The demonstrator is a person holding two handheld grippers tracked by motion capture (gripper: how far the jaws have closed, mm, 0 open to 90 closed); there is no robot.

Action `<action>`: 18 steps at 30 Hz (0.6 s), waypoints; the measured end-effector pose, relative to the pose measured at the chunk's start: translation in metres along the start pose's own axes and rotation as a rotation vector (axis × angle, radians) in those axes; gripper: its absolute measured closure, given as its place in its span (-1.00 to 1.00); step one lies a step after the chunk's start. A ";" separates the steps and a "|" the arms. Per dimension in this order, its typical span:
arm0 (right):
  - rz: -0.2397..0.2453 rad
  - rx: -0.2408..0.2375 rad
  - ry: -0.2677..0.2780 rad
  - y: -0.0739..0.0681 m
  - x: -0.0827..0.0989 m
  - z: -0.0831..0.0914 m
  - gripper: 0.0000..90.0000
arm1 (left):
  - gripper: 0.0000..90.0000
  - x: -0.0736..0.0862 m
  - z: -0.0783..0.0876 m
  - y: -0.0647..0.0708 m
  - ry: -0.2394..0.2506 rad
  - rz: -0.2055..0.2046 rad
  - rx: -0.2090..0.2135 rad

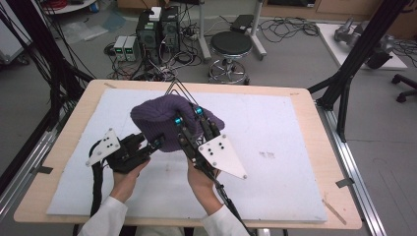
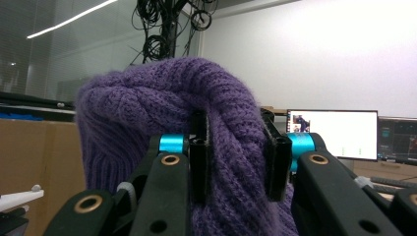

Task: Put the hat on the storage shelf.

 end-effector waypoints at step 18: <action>0.018 0.058 0.007 0.016 -0.001 0.003 0.58 | 0.82 -0.012 -0.001 -0.012 -0.005 0.047 -0.012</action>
Point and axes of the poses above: each handheld gripper's, and its own axes: z roughly backward along the jaws, x roughly out of its underside, y roughly to its right, the point moved 4 cm from there along -z, roughly forward along the jaws, and after that the axes turned 3 degrees about -x, right-handed, at the moved point
